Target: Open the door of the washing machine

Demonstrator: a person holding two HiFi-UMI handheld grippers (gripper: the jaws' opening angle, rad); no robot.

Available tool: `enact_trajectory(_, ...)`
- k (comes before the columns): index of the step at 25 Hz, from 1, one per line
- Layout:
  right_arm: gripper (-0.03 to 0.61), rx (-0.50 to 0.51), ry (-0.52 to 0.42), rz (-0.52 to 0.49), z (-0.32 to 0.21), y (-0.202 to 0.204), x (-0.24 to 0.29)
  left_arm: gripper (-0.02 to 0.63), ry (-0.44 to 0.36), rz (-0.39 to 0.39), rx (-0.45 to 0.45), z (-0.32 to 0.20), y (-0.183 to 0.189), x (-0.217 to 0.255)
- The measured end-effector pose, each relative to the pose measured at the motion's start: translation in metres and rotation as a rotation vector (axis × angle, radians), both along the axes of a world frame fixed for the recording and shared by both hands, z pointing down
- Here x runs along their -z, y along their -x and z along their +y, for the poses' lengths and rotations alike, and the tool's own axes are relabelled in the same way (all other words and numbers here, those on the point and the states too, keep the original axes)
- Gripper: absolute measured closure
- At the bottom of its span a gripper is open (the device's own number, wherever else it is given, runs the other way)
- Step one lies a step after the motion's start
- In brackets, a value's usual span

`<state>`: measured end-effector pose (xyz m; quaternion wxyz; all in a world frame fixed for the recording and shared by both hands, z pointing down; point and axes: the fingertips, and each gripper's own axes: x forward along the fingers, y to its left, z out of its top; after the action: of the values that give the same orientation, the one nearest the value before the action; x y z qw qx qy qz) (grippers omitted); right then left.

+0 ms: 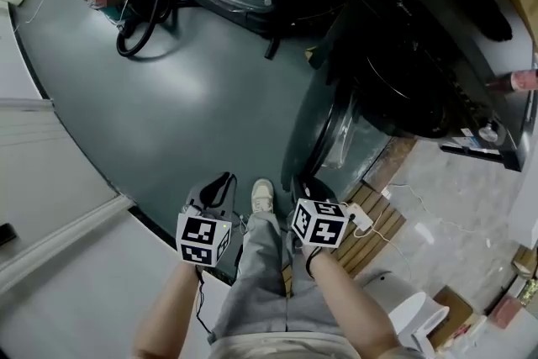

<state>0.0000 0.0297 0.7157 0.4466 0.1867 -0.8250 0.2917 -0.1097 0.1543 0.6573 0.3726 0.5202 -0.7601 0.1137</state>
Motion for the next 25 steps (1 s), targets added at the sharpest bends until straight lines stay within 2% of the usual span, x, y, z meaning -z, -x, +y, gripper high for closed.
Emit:
enact_trajectory(7, 0.457, -0.012, 0.047, -0.015, 0.032, 0.05, -0.011, 0.566, -0.003, -0.003, 0.14, 0.04, 0.035, -0.019)
enact_trajectory(13, 0.454, -0.078, 0.1, -0.034, 0.054, 0.098, -0.018, 0.566, -0.02, -0.022, 0.203, 0.051, 0.07, -0.022)
enact_trajectory(17, 0.443, -0.088, 0.156, -0.041, 0.066, 0.128, -0.022, 0.566, -0.039, -0.027, 0.236, 0.05, 0.09, -0.023)
enact_trajectory(21, 0.438, -0.068, 0.167, -0.068, 0.076, 0.165, -0.027, 0.566, -0.046, -0.025, 0.286, 0.055, 0.113, -0.031)
enact_trajectory(25, 0.439, -0.117, 0.173, -0.071, 0.081, 0.194, -0.034, 0.566, -0.04, -0.015, 0.327, 0.064, 0.133, -0.037)
